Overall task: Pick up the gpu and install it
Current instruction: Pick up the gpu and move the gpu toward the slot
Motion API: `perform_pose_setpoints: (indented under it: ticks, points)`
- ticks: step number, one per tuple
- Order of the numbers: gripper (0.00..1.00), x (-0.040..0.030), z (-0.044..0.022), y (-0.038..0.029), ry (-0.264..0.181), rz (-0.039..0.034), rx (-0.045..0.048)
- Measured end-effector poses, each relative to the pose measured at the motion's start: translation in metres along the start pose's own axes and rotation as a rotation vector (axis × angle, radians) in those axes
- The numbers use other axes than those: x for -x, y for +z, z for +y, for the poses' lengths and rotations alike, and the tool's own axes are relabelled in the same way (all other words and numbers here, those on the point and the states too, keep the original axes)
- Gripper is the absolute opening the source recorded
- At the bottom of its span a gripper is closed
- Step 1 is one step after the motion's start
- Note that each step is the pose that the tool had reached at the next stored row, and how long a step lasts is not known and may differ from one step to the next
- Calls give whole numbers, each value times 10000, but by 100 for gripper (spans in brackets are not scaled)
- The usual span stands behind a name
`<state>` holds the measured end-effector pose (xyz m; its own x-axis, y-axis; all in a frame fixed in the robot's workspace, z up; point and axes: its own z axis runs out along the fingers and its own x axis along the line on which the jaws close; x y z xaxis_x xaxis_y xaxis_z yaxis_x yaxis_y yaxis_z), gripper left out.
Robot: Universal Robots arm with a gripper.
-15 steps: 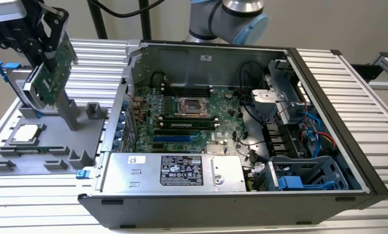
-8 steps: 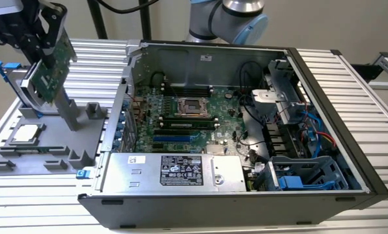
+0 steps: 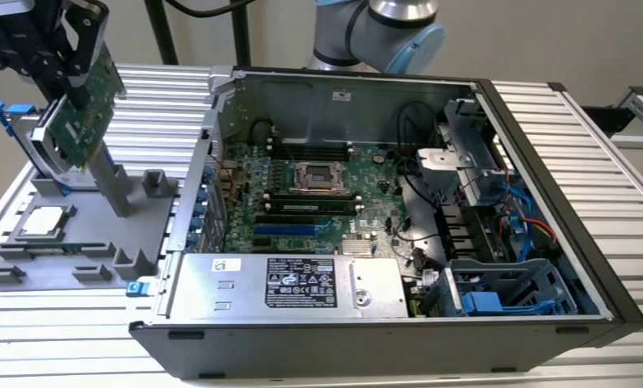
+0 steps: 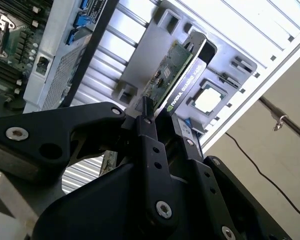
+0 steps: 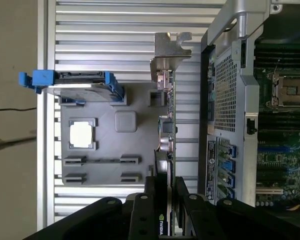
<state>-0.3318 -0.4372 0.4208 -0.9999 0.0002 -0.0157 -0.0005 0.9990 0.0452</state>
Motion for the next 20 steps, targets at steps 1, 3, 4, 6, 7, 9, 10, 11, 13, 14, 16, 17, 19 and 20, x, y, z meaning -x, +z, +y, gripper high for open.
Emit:
perform_pose_setpoints:
  ticks: [1, 3, 4, 6, 7, 9, 10, 11, 13, 14, 16, 17, 19, 20]
  points:
    - [0, -1, 0, -1, 0, 1, -1]
    - [0, 2, 0, 0, 0, -1, 1]
    - [0, 14, 0, 0, -1, 0, 0]
    - [0, 44, 0, 0, -7, 0, 0]
    - [0, 57, 0, 1, -10, 1, 0]
    - [0, 83, 0, 1, -16, 0, 0]
    - [0, 94, 0, 1, -18, 1, 0]
    - [0, 103, 0, 1, -19, 1, 0]
    - [0, 123, 0, 2, -23, 0, 1]
    - [0, 134, 0, 2, -23, 1, 0]
    - [0, 156, 0, 2, -27, 1, 0]
    - [0, 167, 0, 2, -28, 1, 0]
    - [0, 190, 0, 3, -33, 1, 1]
    - [0, 201, 0, 3, -34, 1, 1]
